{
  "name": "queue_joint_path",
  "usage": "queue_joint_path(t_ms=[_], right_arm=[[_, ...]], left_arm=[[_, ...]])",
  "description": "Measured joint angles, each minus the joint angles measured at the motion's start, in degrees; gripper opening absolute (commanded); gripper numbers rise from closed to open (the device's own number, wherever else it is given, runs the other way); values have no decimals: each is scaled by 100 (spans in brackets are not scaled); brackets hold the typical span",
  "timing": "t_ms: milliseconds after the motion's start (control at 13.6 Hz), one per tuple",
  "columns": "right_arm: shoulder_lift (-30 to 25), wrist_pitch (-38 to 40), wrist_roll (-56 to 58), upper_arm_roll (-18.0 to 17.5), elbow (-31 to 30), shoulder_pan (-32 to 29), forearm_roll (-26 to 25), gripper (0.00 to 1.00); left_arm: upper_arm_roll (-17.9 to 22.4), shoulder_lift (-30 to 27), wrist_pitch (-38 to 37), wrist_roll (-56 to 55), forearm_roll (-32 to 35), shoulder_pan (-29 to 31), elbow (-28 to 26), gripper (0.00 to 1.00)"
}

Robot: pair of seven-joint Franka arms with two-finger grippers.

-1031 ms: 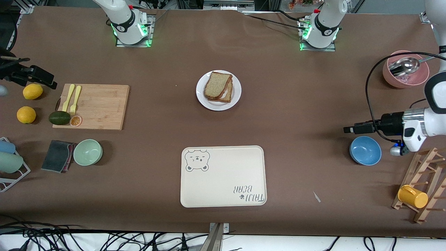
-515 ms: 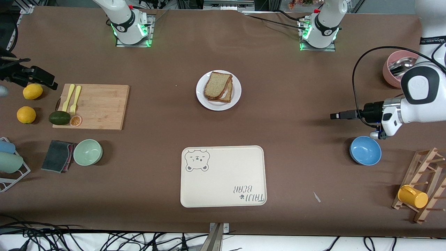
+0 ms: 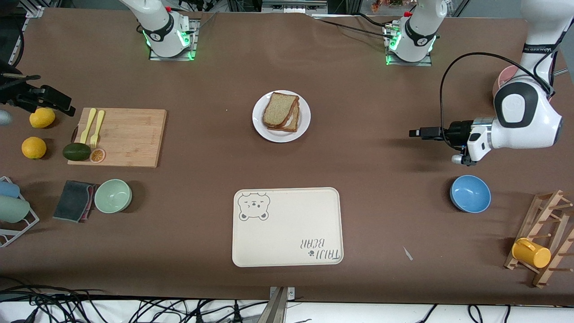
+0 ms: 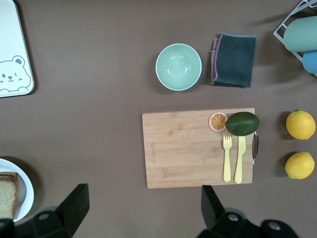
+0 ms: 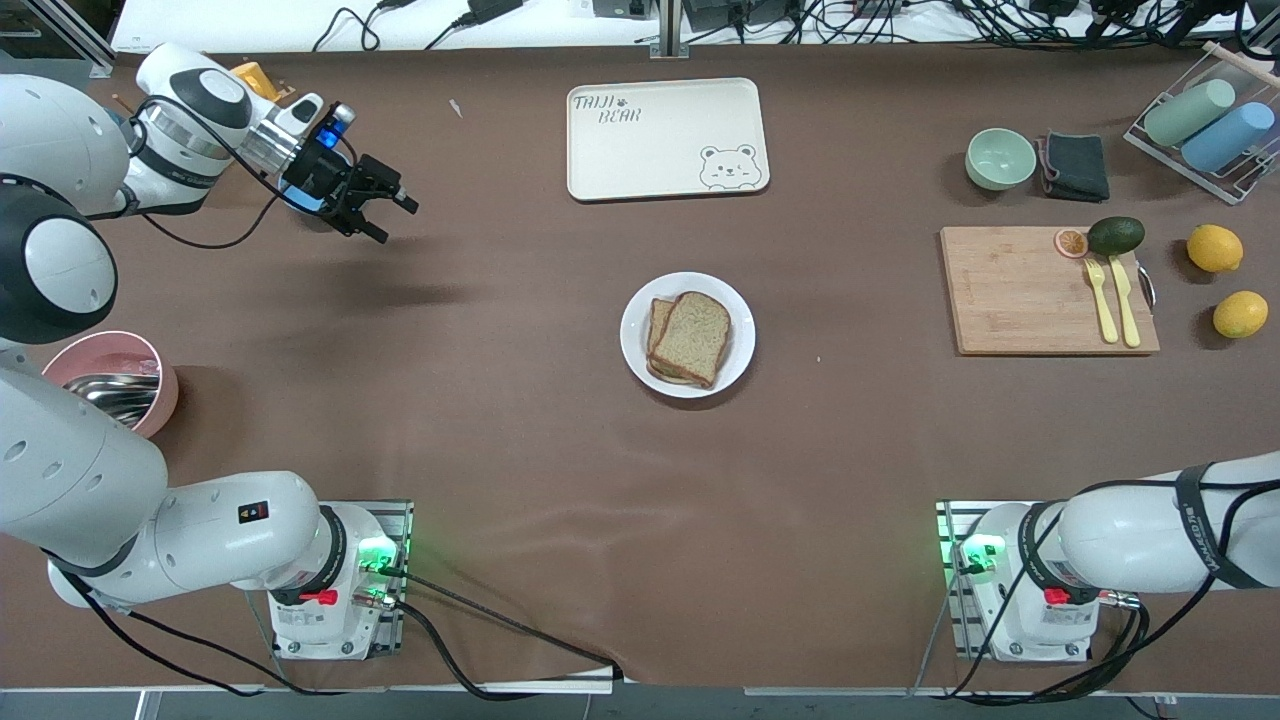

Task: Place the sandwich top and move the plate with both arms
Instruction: 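Move the left gripper from the blue bowl toward the white plate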

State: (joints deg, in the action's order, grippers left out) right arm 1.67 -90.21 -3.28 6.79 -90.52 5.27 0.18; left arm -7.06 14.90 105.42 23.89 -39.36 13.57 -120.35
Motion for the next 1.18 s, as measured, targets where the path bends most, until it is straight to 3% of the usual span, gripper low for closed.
queue_joint_path(t_ms=[515,957,1178], right_arm=[[0,-18,0,-4,0,5,0,100],[0,-18,0,-92,0,14,2,100],[0,-18,-1,-106,0,15,3,100]], left_arm=[[-30,-48,-3,15,-416,-175,0,100],[-36,-32,6,25,-312,-423,-14,100],[-36,111,8,315,-875,-520,-175,100]])
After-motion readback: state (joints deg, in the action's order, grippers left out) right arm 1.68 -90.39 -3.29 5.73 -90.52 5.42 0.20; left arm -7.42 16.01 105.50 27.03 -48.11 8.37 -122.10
